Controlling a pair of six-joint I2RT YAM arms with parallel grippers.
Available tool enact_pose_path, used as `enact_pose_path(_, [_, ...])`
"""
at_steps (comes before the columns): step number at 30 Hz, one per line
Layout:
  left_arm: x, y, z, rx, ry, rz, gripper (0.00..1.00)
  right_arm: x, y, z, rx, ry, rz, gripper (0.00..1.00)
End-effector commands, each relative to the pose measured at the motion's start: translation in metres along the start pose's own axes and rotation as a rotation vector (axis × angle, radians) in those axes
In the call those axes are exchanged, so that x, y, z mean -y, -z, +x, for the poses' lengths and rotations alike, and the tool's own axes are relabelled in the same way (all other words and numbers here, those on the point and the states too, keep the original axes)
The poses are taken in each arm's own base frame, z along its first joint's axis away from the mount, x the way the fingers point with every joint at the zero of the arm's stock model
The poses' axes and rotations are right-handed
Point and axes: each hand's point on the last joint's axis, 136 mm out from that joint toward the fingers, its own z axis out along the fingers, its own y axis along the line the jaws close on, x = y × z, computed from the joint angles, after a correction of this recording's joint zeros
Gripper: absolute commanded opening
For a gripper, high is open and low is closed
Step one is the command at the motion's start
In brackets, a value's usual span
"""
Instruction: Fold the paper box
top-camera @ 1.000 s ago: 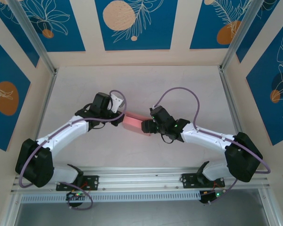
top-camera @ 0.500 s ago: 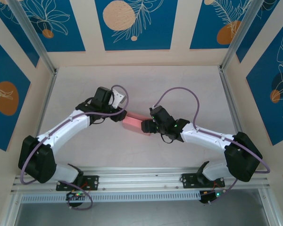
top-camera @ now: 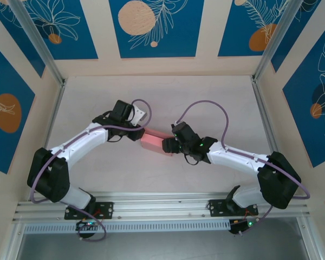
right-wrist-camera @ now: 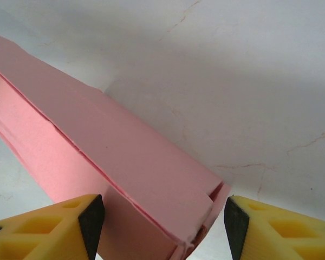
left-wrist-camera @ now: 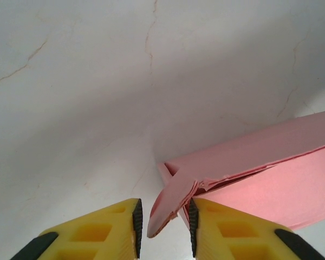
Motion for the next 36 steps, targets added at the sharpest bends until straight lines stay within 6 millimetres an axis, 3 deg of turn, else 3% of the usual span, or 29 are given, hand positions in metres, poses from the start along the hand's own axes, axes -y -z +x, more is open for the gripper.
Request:
enact_pose_path(1, [0.004, 0.007, -0.014, 0.032, -0.028, 0.01, 0.26, 0.011, -0.008, 0.025, -0.078, 0.006, 0.044, 0.62])
enact_pose_path(10, [0.013, 0.014, -0.015, 0.04, -0.008, 0.049, 0.04, 0.012, -0.01, 0.026, -0.083, 0.007, 0.053, 0.61])
enact_pose_path(17, [0.017, 0.023, -0.012, 0.006, 0.027, 0.07, 0.01, 0.012, -0.013, 0.026, -0.086, 0.007, 0.06, 0.58])
enact_pose_path(22, [0.017, 0.02, -0.001, -0.039, 0.057, 0.072, 0.0, 0.014, -0.013, 0.025, -0.084, 0.005, 0.07, 0.58])
enact_pose_path(32, [0.031, 0.016, -0.004, -0.008, 0.154, 0.16, 0.0, 0.015, -0.014, 0.025, -0.088, 0.007, 0.08, 0.57])
enact_pose_path(36, [0.031, 0.013, 0.003, -0.032, 0.165, 0.156, 0.0, 0.015, -0.015, 0.025, -0.088, 0.006, 0.078, 0.57])
